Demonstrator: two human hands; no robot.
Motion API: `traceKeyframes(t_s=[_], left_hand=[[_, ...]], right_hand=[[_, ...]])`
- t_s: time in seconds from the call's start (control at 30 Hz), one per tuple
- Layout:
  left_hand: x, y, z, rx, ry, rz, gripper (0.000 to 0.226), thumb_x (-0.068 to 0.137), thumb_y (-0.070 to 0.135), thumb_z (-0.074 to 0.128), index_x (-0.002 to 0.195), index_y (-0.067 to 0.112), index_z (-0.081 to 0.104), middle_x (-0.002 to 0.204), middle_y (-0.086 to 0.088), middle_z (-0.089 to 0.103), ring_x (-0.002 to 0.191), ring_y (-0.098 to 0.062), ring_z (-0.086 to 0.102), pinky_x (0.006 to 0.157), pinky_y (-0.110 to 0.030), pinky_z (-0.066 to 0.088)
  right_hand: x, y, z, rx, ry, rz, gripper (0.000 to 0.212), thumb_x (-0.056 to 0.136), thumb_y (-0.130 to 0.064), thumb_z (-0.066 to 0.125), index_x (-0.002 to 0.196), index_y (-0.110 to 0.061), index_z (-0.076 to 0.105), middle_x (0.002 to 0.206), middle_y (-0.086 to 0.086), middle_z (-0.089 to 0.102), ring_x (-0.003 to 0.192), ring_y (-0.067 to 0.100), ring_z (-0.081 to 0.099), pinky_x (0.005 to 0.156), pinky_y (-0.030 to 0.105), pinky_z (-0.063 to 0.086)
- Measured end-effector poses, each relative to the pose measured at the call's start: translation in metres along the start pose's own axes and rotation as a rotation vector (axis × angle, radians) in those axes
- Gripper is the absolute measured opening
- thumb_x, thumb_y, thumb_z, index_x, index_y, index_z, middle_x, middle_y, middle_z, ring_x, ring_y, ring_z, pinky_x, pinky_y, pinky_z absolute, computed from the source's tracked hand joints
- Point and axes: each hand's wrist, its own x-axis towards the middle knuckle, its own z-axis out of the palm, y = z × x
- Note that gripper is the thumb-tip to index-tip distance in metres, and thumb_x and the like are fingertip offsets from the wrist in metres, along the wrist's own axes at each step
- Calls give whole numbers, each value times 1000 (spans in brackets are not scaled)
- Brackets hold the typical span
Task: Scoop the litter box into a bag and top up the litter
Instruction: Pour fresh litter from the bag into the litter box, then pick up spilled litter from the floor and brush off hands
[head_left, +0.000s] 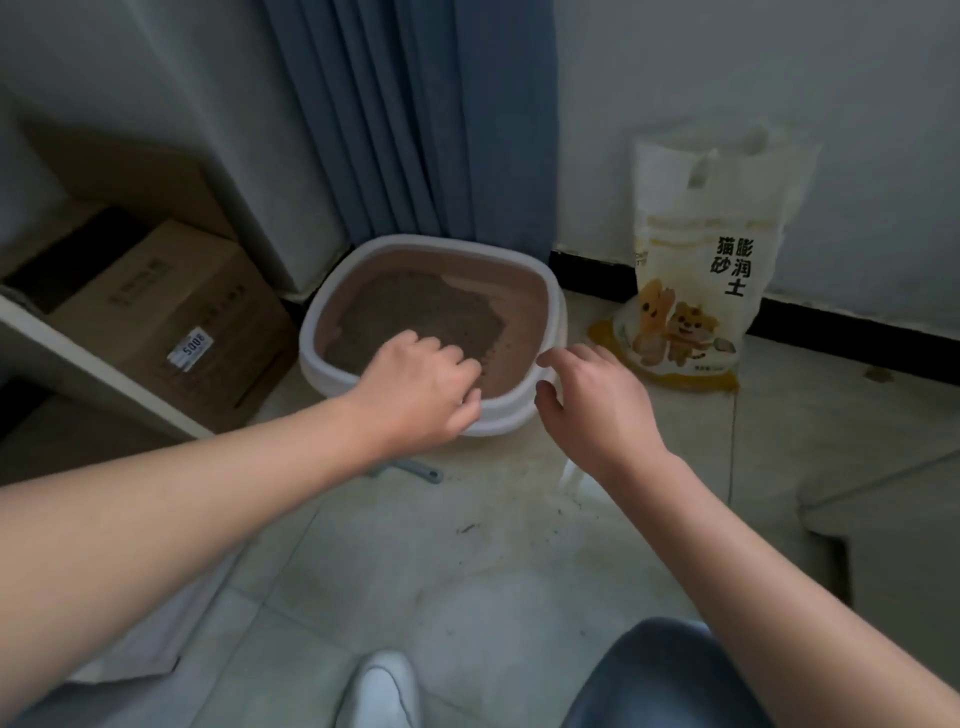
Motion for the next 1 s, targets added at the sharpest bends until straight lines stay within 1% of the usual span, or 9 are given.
traceKeyframes(t_s=[0.07,0.13,0.23,0.33,0.43,0.6,0.73,0.87,1.0], left_hand=[[-20,-4,-1,14,-9,-56,36,88,39,39,77,15,63,71,-4,61,64,-27,58,60,-34,38],[-36,-6,-5,1,19,-118,40,90,41,35,80,15,64,73,-3,61,66,-25,58,60,-35,41],[-52,-4,-6,-44,42,-147,40,91,42,35,81,16,63,73,-1,60,67,-23,57,61,-37,43],[-60,-5,5,-56,38,-117,38,93,42,36,84,18,63,75,2,59,69,-21,56,63,-37,43],[-62,-11,18,-24,7,-56,37,94,42,36,89,19,64,79,2,60,71,-20,56,65,-37,43],[-64,-9,35,-7,13,-15,32,90,36,40,80,15,61,73,-4,58,67,-26,54,61,-35,36],[-70,-4,45,-15,16,16,30,88,35,42,79,15,61,72,-5,59,65,-27,54,60,-34,30],[-62,-3,44,-58,51,24,30,89,37,41,79,15,59,73,-4,58,67,-27,54,61,-35,34],[-50,1,49,-85,92,73,29,89,37,44,78,16,60,72,-4,58,66,-27,54,61,-35,35]], right_hand=[[-5,-4,7,4,2,-24,20,92,-26,54,106,-16,65,104,1,67,97,25,58,71,41,55],[-9,-8,13,2,-12,-50,19,93,-26,53,105,-16,65,103,1,67,95,24,58,71,40,55],[-14,-15,21,-4,-32,-74,18,93,-26,53,102,-16,65,99,2,67,93,25,58,69,40,54],[-19,-24,27,-38,-49,-88,19,92,-26,53,101,-15,65,99,2,67,91,25,58,69,40,54],[-19,-29,33,-76,-66,-101,20,92,-27,54,104,-16,66,103,2,67,95,26,59,73,40,53],[-18,-36,36,-139,-84,-113,22,92,-27,54,107,-17,67,106,1,67,100,26,59,76,40,53],[-25,-30,31,-183,-122,-155,26,93,-26,54,113,-17,67,107,1,68,99,26,60,76,40,54],[-23,-23,19,-275,-150,-186,26,93,-28,50,111,-19,66,106,-2,67,98,23,59,77,36,52],[-7,-24,17,-292,-123,-179,25,93,-28,47,109,-19,65,105,-1,66,99,23,58,77,34,50]])
